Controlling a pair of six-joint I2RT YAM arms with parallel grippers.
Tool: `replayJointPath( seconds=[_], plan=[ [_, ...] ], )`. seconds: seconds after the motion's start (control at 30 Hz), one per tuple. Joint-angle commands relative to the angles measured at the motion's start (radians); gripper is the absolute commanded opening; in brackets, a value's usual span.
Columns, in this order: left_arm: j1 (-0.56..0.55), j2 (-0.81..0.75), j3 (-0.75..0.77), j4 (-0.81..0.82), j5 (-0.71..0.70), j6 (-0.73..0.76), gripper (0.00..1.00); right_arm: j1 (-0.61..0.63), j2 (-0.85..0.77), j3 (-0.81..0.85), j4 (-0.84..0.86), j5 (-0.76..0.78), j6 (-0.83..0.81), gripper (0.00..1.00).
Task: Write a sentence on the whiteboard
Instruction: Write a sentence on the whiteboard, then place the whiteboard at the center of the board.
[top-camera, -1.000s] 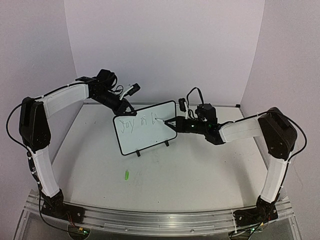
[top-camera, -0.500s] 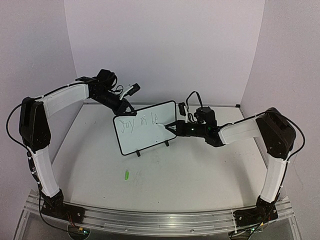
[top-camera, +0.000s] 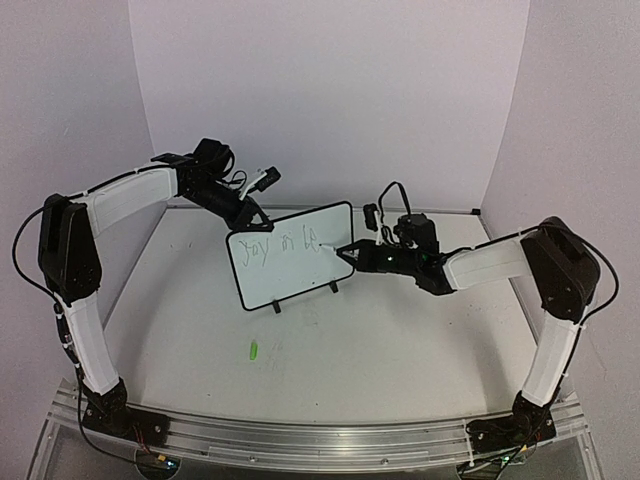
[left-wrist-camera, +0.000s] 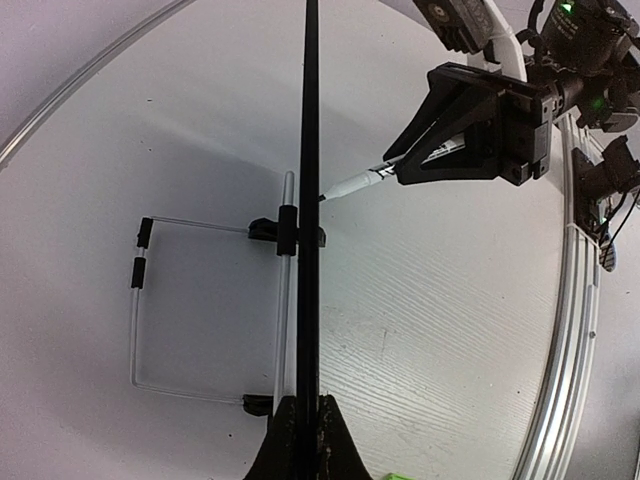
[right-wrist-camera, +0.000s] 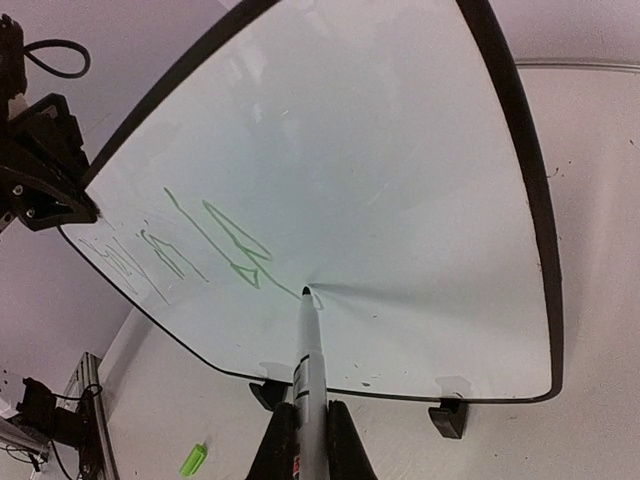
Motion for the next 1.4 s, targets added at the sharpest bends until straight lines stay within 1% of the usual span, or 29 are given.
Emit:
replayJointPath(
  seconds=[0.0, 0.13, 0.2, 0.3, 0.4, 0.5, 0.6, 0.7, 0.8, 0.9, 1.2, 1.37],
  plan=[
    [-0.011, 0.012, 0.01, -0.033, 0.033, 0.021, 0.0, -0.004, -0.102, -0.036, 0.022, -0.011, -0.021, 0.0],
    [-0.012, 0.011, 0.011, -0.031, 0.028, 0.016, 0.01, -0.004, -0.16, -0.059, -0.02, -0.016, -0.039, 0.0],
    [-0.012, 0.012, 0.013, -0.026, 0.026, 0.011, 0.06, -0.004, -0.184, -0.056, -0.064, -0.023, -0.061, 0.0],
    [-0.013, 0.016, 0.021, -0.024, 0.021, 0.002, 0.23, -0.004, -0.219, -0.034, -0.17, -0.029, -0.112, 0.0],
    [-0.012, 0.017, 0.024, -0.021, 0.012, -0.002, 0.41, -0.004, -0.26, -0.009, -0.281, -0.001, -0.161, 0.0],
    [-0.011, 0.009, 0.019, -0.012, 0.001, -0.006, 0.6, -0.004, -0.313, -0.017, -0.34, 0.022, -0.222, 0.0],
    [-0.012, 0.002, 0.016, -0.001, -0.006, -0.011, 0.71, -0.005, -0.362, -0.03, -0.367, 0.052, -0.254, 0.0],
    [-0.012, -0.006, 0.026, 0.011, -0.015, -0.014, 0.79, -0.006, -0.37, -0.016, -0.4, 0.054, -0.278, 0.0],
    [-0.012, 0.002, 0.054, 0.022, -0.026, -0.02, 0.85, -0.009, -0.349, 0.002, -0.412, 0.023, -0.293, 0.0],
    [-0.012, 0.028, 0.104, 0.014, -0.023, -0.029, 0.87, -0.017, -0.326, 0.017, -0.411, -0.013, -0.304, 0.0],
    [-0.041, 0.093, 0.216, -0.01, -0.038, -0.041, 0.91, -0.047, -0.239, 0.094, -0.41, -0.111, -0.348, 0.0],
    [-0.062, 0.126, 0.258, -0.016, -0.058, -0.043, 0.92, -0.083, -0.183, 0.145, -0.41, -0.202, -0.371, 0.0]
  ],
)
